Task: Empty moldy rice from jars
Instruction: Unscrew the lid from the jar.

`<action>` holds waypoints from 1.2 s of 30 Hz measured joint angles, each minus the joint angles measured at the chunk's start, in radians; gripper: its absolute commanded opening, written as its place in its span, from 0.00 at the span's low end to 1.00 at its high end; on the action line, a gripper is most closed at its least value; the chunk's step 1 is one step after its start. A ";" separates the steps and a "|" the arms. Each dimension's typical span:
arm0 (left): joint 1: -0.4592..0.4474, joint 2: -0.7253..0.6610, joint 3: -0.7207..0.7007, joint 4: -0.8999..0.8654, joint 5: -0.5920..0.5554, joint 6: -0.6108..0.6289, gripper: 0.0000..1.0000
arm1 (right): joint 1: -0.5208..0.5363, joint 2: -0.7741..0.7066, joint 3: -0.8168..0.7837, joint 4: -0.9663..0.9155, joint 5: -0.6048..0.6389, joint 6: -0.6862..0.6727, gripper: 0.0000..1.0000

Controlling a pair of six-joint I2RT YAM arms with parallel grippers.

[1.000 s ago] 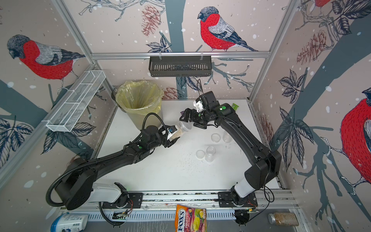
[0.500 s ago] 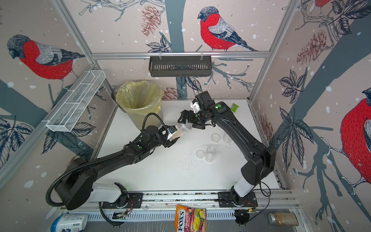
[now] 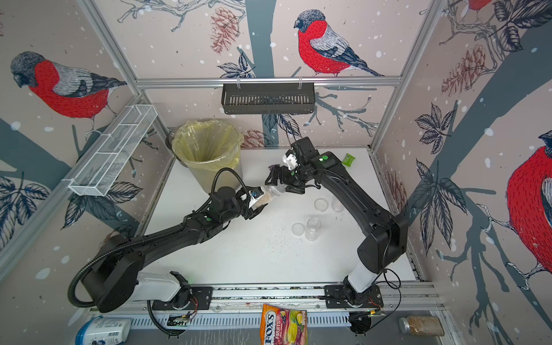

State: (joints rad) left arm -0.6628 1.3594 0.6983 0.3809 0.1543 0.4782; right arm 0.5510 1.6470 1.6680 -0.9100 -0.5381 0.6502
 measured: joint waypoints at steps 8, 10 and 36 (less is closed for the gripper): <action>0.000 -0.002 0.000 0.001 -0.001 -0.002 0.17 | -0.010 0.002 -0.002 0.001 -0.027 0.000 0.90; 0.000 -0.002 0.000 0.001 -0.001 -0.002 0.17 | -0.016 0.001 -0.006 0.005 -0.036 0.000 0.91; 0.000 -0.008 0.000 -0.008 -0.006 -0.004 0.13 | -0.030 0.003 -0.005 0.019 -0.049 -0.029 0.75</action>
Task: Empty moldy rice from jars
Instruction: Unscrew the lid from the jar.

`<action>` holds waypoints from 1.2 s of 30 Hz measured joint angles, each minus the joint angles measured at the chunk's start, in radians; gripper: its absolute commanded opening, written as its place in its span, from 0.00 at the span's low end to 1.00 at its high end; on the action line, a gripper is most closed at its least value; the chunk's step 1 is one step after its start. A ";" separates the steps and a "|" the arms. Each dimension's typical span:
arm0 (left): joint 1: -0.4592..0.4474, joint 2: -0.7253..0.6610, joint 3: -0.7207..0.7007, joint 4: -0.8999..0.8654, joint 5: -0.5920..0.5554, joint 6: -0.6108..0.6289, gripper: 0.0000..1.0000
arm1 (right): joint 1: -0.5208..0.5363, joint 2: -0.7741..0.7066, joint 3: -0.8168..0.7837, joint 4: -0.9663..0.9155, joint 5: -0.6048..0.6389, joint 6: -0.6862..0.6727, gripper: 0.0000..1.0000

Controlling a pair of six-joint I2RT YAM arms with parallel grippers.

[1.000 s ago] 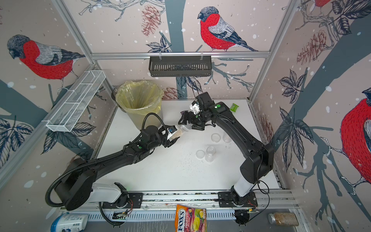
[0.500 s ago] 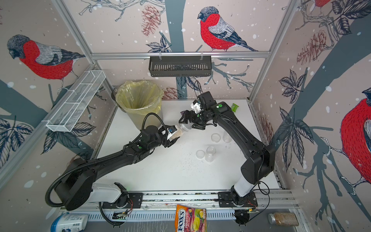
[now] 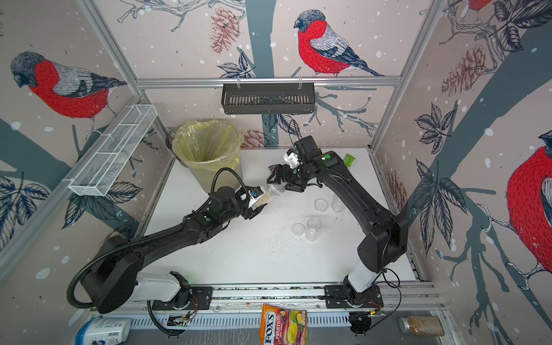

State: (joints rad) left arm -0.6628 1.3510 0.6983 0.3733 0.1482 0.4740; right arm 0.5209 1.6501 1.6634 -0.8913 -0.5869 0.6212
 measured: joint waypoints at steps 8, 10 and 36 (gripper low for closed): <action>0.032 -0.038 -0.033 0.018 0.048 -0.033 0.11 | 0.005 0.006 0.012 0.005 -0.034 -0.180 0.67; 0.044 -0.038 -0.036 0.025 0.073 -0.048 0.11 | 0.008 0.006 0.008 0.023 -0.037 -0.234 0.65; 0.052 -0.051 -0.016 0.025 0.126 -0.105 0.02 | 0.008 0.037 0.122 -0.050 -0.061 -0.553 0.65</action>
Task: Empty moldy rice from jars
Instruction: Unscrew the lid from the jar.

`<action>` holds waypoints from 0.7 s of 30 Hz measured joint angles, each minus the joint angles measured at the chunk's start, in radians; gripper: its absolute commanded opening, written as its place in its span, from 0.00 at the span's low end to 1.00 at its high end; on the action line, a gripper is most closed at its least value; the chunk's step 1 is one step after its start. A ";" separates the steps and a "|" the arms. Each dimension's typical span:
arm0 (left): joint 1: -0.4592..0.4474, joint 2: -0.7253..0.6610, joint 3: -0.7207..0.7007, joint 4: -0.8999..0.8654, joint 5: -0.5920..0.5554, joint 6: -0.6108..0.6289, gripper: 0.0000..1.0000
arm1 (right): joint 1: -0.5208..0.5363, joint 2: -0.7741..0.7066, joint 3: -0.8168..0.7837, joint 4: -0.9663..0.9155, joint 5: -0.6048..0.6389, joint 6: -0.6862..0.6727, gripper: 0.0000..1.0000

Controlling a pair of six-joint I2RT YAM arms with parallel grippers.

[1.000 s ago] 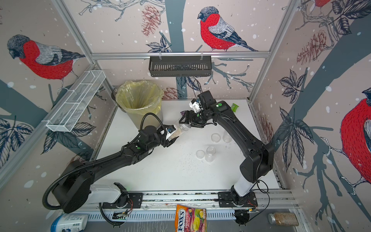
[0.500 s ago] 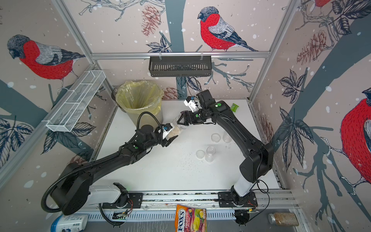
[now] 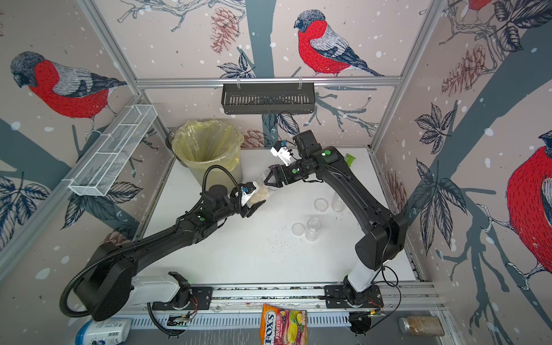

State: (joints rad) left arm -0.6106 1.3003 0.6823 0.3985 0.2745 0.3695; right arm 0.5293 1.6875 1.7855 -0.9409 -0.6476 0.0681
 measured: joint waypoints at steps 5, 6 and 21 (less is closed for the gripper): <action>0.000 0.007 0.006 0.000 0.016 -0.003 0.00 | -0.003 0.007 0.022 -0.027 -0.003 -0.072 0.67; 0.000 0.010 0.008 0.000 0.018 -0.003 0.00 | -0.005 0.007 0.022 -0.027 -0.004 -0.084 0.67; 0.000 0.014 0.023 -0.004 0.066 -0.002 0.00 | -0.041 -0.066 -0.072 0.040 -0.066 -0.253 0.69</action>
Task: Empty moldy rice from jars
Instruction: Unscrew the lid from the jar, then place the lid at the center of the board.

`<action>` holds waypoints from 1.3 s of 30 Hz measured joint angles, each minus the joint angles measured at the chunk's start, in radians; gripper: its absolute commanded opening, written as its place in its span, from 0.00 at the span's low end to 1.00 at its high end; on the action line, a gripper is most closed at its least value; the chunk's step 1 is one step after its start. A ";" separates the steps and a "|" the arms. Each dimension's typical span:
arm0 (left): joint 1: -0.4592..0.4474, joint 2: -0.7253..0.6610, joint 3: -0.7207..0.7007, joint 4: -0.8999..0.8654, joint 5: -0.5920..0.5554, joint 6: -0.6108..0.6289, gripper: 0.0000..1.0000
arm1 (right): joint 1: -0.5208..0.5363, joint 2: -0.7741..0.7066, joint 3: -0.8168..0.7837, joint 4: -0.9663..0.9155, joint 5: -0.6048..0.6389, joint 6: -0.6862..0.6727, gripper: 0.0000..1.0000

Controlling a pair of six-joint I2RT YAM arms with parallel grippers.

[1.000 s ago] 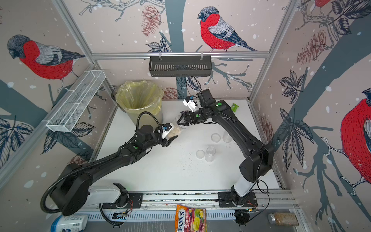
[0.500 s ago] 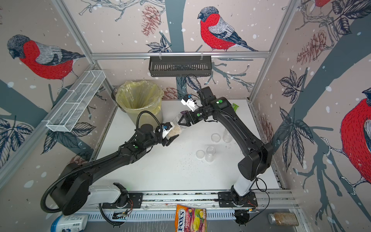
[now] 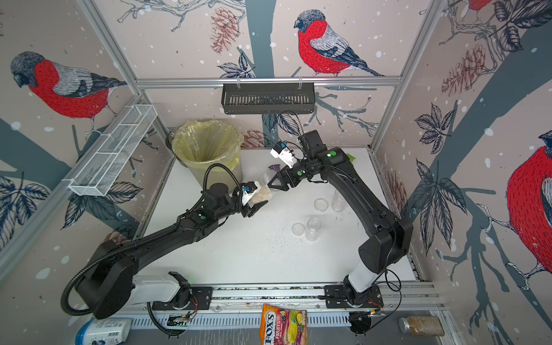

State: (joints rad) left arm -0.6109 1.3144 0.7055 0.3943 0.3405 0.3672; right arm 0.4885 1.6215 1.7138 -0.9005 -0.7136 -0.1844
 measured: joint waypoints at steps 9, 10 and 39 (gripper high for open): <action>0.000 0.000 -0.004 0.008 -0.002 -0.003 0.00 | -0.016 0.013 0.002 0.009 -0.045 -0.051 0.69; 0.000 0.000 -0.004 0.013 -0.003 -0.005 0.00 | -0.021 0.018 0.010 0.007 -0.060 -0.053 0.68; -0.002 -0.021 -0.036 -0.068 -0.005 0.006 0.00 | -0.073 -0.050 -0.093 0.244 0.021 0.189 0.69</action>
State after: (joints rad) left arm -0.6128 1.2938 0.6693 0.3264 0.3351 0.3729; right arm 0.4156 1.5711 1.6207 -0.6563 -0.6930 0.0044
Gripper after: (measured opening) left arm 0.729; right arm 0.763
